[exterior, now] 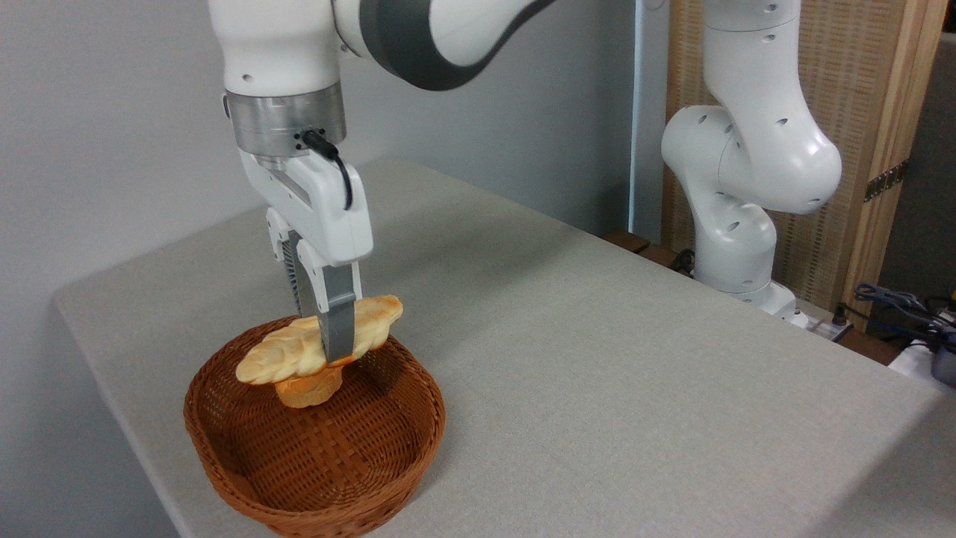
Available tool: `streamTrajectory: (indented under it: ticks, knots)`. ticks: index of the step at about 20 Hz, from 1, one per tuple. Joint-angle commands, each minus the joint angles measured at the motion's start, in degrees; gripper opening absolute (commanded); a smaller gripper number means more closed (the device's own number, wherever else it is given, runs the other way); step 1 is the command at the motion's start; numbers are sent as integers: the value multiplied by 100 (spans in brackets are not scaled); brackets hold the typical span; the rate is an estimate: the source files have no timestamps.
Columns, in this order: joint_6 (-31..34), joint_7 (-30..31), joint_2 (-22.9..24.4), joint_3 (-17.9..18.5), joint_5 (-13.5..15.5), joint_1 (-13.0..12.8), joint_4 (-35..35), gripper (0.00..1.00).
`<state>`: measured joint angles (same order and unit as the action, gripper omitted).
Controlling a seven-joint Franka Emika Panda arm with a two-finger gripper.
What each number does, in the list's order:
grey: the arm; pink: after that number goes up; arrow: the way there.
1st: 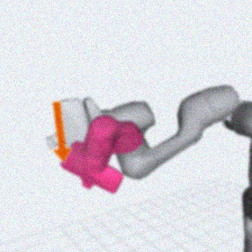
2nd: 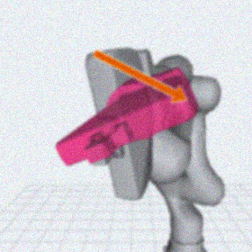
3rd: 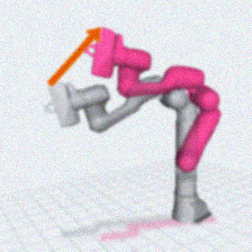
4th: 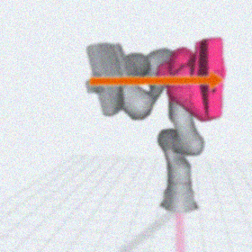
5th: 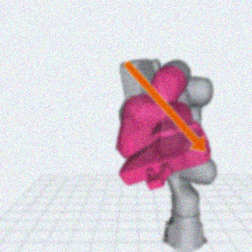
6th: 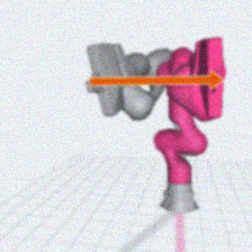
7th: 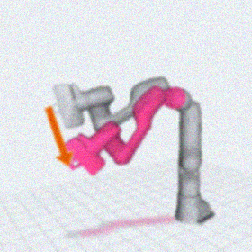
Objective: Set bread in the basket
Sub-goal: 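Lift the roll and carry it over the wicker basket, then lower the roll into the basket beside the bun and open the gripper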
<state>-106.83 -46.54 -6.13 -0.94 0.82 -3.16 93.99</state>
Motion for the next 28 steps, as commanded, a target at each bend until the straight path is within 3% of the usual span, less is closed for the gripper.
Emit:
streamTrajectory:
  ticks: [1,28]
  knots:
    - [13,171,7,-82,-179,-18,-92,100]
    - [48,725,-116,-82,-74,-17,-303,100]
